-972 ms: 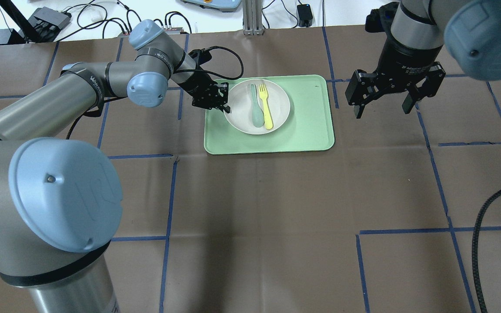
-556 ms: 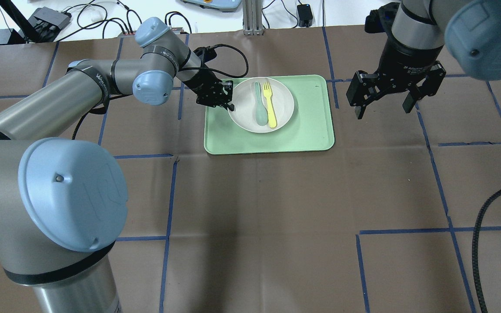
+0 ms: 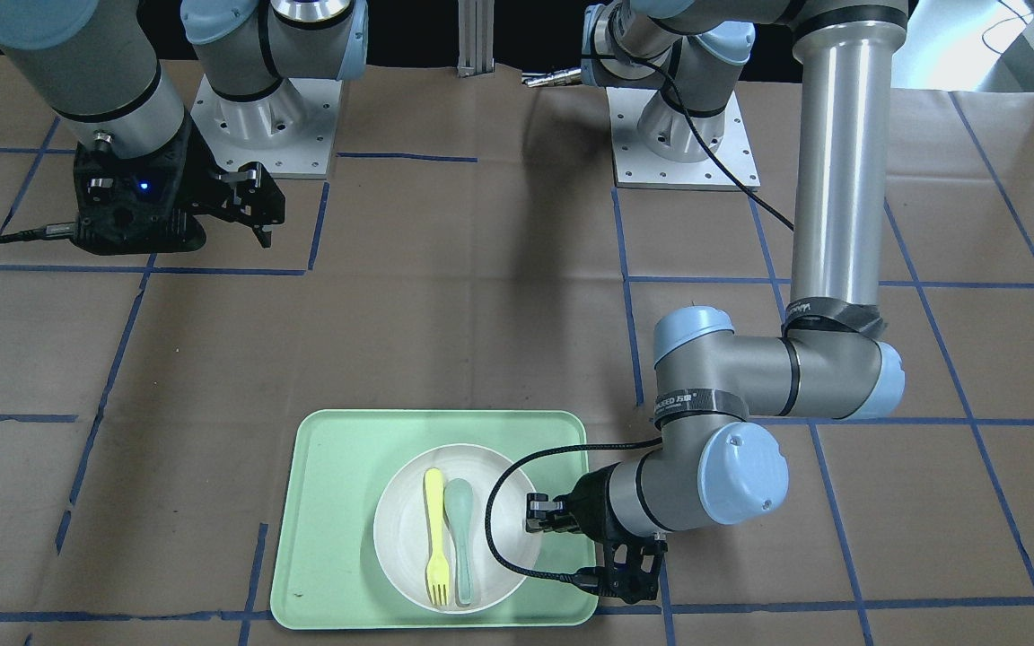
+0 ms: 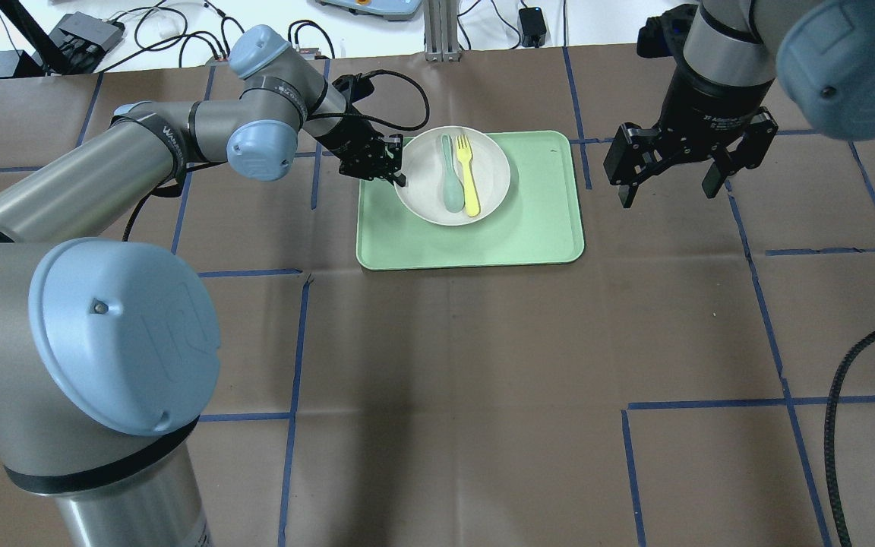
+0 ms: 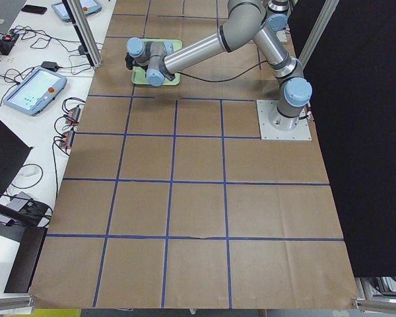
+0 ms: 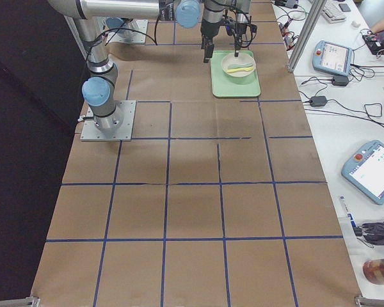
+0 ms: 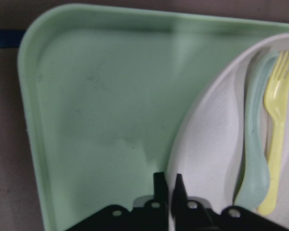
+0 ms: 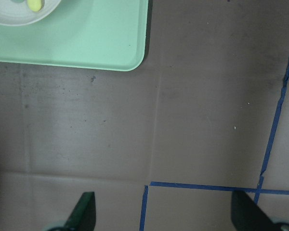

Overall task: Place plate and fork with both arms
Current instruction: 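Carry the plate with the left gripper onto the green tray, then open the left gripper and lift it away from the plate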

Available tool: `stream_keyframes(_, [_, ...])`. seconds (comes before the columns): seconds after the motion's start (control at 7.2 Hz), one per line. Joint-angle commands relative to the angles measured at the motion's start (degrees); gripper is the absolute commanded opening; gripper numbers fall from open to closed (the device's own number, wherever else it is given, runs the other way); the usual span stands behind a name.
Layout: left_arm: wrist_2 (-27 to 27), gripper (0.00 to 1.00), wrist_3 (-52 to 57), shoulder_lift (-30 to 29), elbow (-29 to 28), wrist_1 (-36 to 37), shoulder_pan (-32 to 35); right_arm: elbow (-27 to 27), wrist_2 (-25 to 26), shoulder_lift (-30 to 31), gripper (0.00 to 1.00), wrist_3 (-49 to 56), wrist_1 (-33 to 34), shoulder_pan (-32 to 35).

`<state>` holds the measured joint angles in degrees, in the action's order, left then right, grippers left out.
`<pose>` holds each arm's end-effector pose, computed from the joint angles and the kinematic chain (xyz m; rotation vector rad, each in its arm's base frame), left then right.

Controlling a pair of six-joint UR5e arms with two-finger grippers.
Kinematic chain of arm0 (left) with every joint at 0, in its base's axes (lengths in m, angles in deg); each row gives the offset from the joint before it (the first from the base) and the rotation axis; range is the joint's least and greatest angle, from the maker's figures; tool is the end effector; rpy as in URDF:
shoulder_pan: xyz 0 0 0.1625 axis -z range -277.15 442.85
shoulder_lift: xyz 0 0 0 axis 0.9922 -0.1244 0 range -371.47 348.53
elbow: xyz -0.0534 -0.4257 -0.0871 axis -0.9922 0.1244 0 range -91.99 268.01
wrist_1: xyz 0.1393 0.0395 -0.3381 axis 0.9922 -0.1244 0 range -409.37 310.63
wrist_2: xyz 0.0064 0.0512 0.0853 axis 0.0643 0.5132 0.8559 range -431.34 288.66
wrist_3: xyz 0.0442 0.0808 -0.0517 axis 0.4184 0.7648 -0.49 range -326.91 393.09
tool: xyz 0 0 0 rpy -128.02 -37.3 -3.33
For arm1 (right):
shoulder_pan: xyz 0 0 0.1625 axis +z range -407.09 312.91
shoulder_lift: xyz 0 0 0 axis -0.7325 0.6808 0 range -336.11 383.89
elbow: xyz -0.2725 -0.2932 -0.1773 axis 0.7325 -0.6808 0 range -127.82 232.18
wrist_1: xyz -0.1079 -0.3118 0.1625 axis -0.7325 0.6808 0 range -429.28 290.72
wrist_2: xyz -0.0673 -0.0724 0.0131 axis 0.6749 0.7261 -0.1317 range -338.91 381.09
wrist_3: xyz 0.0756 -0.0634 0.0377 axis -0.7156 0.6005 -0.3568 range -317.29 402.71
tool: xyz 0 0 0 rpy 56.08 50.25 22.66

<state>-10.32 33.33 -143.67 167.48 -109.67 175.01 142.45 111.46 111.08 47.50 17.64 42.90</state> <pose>-0.2100 -0.6749 0.2111 -0.0433 -2.6355 -0.0565 0.1325 -0.4516 0.4656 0.1312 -3.1324 -0.1690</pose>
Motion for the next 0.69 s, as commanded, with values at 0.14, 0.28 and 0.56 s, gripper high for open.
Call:
stream_keyframes(0.14, [-0.11, 0.16, -0.14, -1.56, -0.01, 2.71, -0.04, 0.00, 0.07, 0.17, 1.00, -2.14, 0.00, 0.00])
stream_keyframes(0.28, [-0.11, 0.27, -0.32, -1.48, -0.01, 2.72, -0.04, 0.00, 0.07, 0.18, 1.00, -3.63, 0.00, 0.00])
stream_keyframes(0.56, [0.32, 0.99, -1.02, 0.43, 0.34, 1.42, 0.13, 0.00, 0.07, 0.26, 1.00, -5.13, 0.00, 0.00])
